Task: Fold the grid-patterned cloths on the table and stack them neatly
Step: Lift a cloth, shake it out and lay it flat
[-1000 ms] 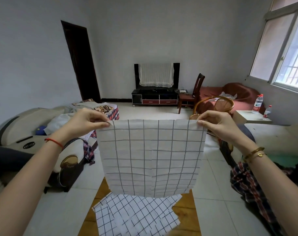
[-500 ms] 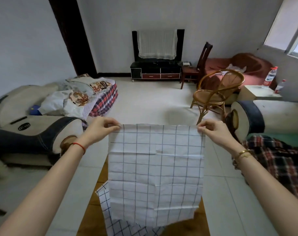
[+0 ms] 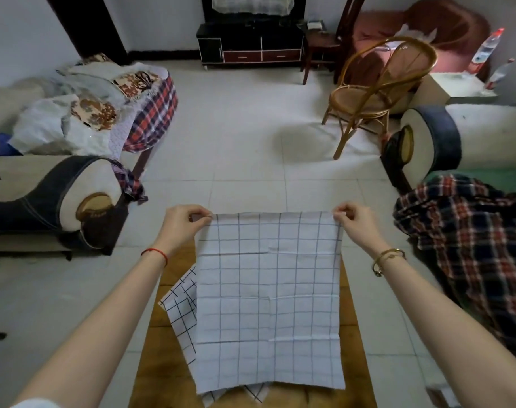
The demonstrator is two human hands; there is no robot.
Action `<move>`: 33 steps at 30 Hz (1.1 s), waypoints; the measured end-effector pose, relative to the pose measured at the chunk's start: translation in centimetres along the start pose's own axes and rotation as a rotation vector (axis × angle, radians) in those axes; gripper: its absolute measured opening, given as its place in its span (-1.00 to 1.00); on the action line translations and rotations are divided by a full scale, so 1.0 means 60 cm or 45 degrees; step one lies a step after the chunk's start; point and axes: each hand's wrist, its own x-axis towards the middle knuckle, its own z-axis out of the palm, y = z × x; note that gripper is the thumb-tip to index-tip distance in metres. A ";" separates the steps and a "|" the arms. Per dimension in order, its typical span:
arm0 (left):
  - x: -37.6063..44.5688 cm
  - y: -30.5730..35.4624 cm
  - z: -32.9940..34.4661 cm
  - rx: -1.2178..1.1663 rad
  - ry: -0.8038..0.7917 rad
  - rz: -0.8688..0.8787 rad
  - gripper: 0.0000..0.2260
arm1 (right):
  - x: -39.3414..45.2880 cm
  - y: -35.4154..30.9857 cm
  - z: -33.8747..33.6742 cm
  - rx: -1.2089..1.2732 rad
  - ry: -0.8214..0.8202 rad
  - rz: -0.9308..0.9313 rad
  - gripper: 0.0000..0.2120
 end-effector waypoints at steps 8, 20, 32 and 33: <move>0.018 -0.090 0.072 -0.013 -0.050 -0.185 -0.91 | 0.028 0.059 0.090 -0.041 -0.017 0.150 -0.93; -0.049 -0.142 0.100 0.028 -0.191 -0.308 -0.88 | -0.020 0.118 0.168 -0.260 -0.203 0.173 -0.86; -0.147 -0.205 0.192 0.049 -0.204 -0.405 -0.86 | -0.115 0.193 0.205 -0.374 -0.348 0.170 -0.83; -0.154 -0.211 0.201 0.063 -0.208 -0.417 -0.86 | -0.123 0.199 0.207 -0.373 -0.375 0.191 -0.83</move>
